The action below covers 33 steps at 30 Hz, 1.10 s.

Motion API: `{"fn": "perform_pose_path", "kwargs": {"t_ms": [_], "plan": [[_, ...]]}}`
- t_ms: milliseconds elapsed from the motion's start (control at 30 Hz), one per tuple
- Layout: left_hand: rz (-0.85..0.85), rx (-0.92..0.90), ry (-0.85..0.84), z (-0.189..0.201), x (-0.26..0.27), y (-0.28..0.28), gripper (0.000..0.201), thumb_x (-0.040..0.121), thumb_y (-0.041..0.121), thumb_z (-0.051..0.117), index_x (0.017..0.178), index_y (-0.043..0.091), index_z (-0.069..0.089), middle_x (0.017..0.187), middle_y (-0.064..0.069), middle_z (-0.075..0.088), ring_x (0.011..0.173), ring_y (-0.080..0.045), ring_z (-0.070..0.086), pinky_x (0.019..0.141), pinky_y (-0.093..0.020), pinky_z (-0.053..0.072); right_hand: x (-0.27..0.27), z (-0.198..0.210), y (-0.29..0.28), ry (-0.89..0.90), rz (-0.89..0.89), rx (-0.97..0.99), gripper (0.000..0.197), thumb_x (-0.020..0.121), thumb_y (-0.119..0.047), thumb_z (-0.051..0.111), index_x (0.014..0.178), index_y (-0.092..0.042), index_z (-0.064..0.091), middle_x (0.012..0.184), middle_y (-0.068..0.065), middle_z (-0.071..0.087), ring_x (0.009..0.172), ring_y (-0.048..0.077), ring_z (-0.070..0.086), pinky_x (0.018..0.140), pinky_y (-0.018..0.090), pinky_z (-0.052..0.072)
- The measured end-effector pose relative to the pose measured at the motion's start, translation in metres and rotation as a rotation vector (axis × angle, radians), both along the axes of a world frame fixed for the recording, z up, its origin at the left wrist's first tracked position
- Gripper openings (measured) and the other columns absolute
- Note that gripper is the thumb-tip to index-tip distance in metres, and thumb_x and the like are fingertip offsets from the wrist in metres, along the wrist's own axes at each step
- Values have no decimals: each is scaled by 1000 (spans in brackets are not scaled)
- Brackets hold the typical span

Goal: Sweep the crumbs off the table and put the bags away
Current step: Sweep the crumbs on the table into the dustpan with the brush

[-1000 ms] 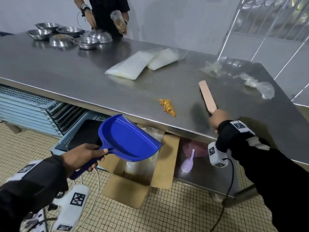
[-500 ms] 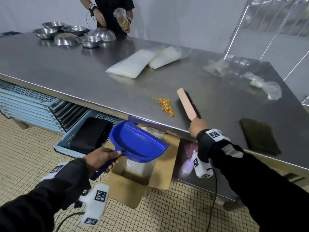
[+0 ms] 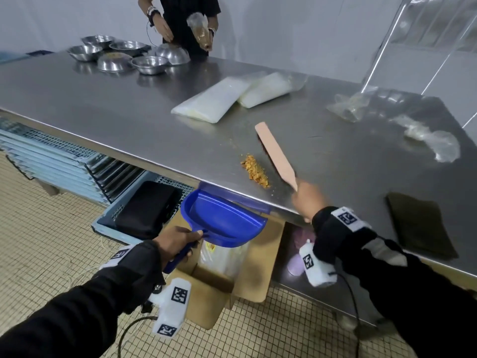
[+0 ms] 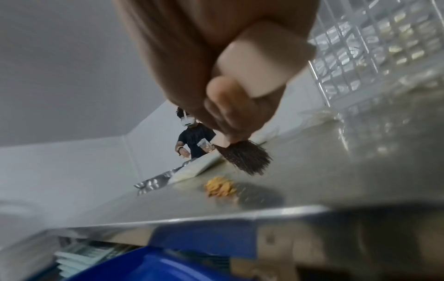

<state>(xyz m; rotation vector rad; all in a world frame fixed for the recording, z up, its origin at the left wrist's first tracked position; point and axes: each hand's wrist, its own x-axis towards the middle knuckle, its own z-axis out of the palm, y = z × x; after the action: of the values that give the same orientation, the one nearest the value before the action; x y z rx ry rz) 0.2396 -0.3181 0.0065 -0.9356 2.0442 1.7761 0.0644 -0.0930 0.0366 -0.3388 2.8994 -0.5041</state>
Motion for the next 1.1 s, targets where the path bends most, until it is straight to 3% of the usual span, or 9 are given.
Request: {"fn": "perform_pose_path", "kwargs": {"t_ms": [167, 333, 533, 767, 867, 933, 1100], "plan": [[11, -7, -2, 1, -7, 2, 20, 94, 19, 51, 92, 1, 59, 70, -6, 53, 43, -9, 44, 40, -19, 39, -54, 14, 2, 15, 33, 113, 37, 94, -6, 42, 130, -3, 50, 127, 26, 57, 116, 40, 56, 94, 40, 44], [4, 53, 32, -3, -10, 15, 20, 95, 18, 50, 83, 2, 55, 65, -4, 51, 40, -8, 43, 39, -18, 37, -63, 5, 7, -23, 79, 183, 35, 96, -9, 42, 129, -3, 51, 127, 25, 57, 116, 38, 56, 92, 36, 44], [-7, 69, 60, -8, -8, 31, 25, 94, 20, 52, 74, 5, 55, 61, -2, 51, 44, -11, 42, 39, -19, 37, -41, -2, 28, -54, 247, 191, 44, 95, -8, 40, 138, -17, 44, 124, 22, 61, 110, 38, 59, 89, 34, 45], [-9, 47, 40, 2, -8, 41, 22, 95, 21, 50, 84, 3, 56, 66, -4, 51, 49, -12, 41, 40, -18, 38, 1, -4, 57, -46, 443, 194, 49, 95, -17, 39, 143, -24, 36, 126, 15, 62, 111, 35, 59, 92, 34, 43], [-2, 46, 43, 1, -7, 43, 22, 95, 20, 50, 85, 2, 56, 66, -4, 51, 48, -12, 40, 39, -18, 37, 21, -11, 75, -59, 521, 187, 62, 80, -31, 27, 142, -29, 37, 112, 14, 69, 94, 33, 66, 85, 34, 50], [6, 51, 52, -1, -6, 43, 22, 95, 19, 50, 82, 2, 55, 66, -5, 50, 44, -11, 40, 37, -17, 36, 29, -12, 87, -65, 522, 88, 62, 79, -31, 29, 139, -30, 41, 106, 13, 71, 88, 31, 69, 82, 35, 53], [14, 73, 72, -3, -5, 44, 21, 95, 17, 49, 80, 4, 54, 65, -5, 49, 37, -8, 40, 36, -16, 34, 23, -14, 99, 41, 325, 1, 64, 77, -33, 35, 139, -18, 44, 121, 19, 65, 108, 36, 63, 93, 40, 48]]}}
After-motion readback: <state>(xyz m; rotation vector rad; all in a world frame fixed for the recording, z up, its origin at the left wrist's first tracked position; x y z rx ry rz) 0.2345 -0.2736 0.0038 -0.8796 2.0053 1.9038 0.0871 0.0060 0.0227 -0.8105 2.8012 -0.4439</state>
